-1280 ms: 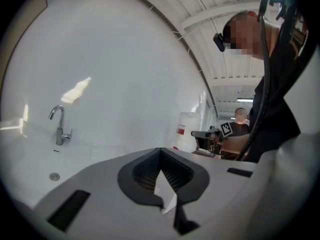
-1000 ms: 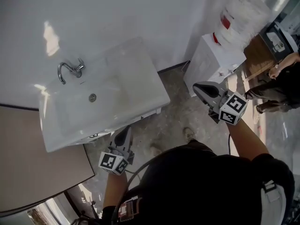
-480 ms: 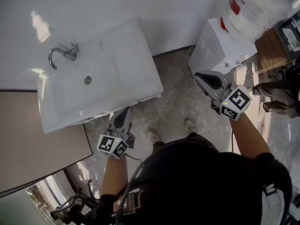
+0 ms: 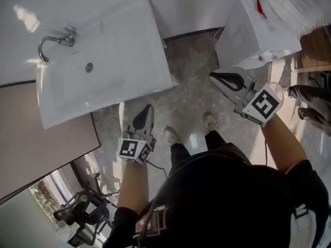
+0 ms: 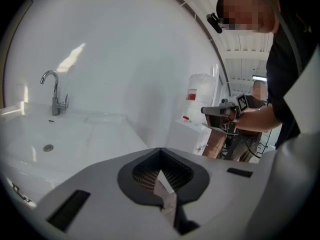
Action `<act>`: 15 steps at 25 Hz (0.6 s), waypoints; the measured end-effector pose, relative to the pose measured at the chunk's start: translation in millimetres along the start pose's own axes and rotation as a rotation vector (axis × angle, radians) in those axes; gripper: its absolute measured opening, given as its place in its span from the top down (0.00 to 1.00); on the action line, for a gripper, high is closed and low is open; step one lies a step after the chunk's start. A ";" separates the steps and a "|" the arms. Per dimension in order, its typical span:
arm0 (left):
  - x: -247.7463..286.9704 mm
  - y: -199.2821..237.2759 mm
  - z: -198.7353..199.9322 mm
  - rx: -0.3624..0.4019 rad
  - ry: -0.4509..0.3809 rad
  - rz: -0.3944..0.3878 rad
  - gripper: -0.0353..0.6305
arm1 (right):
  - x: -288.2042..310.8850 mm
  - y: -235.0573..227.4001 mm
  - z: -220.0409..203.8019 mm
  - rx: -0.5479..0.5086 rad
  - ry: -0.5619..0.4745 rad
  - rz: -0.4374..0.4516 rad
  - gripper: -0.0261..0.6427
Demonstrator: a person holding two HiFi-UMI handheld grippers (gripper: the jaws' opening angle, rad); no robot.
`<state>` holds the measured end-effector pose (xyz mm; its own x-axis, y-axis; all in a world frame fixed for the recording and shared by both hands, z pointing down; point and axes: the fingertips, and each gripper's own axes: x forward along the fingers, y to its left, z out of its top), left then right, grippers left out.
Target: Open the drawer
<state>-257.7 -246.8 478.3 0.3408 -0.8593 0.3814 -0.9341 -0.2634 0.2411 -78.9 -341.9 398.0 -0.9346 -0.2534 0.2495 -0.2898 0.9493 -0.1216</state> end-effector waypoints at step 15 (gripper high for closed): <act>35.2 115.5 -179.6 0.276 0.299 0.081 0.96 | 70.3 9.6 -136.8 0.114 0.078 -0.057 0.97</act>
<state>-334.4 -228.8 679.9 0.2432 -0.7276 0.6414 -0.9388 -0.3428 -0.0329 -119.2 -325.1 545.8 -0.8985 -0.2869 0.3322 -0.3676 0.9054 -0.2123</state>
